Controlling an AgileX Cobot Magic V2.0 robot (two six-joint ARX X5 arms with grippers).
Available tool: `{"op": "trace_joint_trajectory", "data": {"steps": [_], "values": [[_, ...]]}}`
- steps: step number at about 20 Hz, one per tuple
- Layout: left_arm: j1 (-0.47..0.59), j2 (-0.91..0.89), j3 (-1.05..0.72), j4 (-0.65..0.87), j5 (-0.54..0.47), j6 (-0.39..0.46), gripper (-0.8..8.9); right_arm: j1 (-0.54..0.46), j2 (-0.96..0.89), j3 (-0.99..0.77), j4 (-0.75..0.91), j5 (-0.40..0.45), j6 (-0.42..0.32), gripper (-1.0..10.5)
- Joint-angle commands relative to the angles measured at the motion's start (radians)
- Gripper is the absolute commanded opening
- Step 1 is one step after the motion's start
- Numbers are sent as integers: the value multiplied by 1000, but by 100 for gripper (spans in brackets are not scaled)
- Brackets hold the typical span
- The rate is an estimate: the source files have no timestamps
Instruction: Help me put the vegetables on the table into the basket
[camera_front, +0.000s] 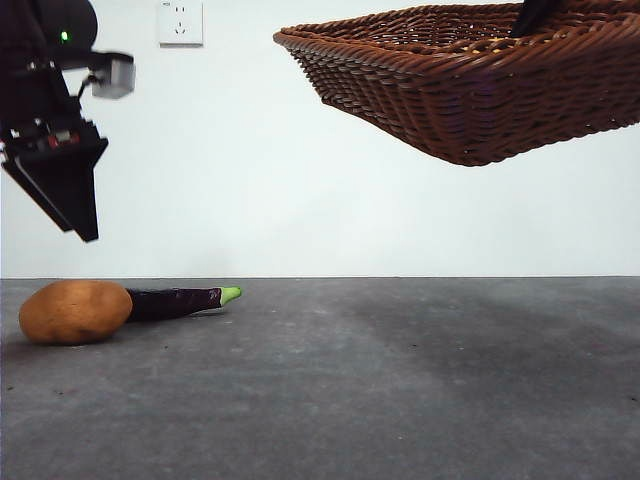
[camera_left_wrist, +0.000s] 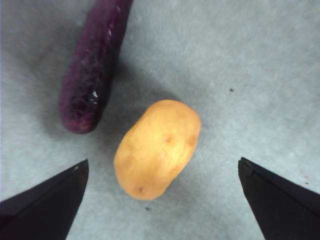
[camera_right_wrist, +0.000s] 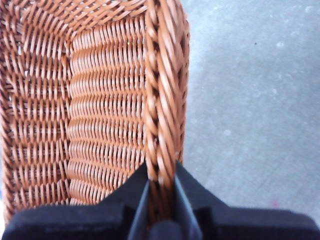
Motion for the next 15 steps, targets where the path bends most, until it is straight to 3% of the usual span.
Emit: {"op": "trace_joint_trajectory", "data": {"steps": [1, 15], "values": [[3, 40, -5, 24, 5, 26, 503, 0, -5, -2, 16, -18, -4, -12], [6, 201, -5, 76, 31, 39, 498, 0, -5, -2, 34, -19, -8, -12]]}}
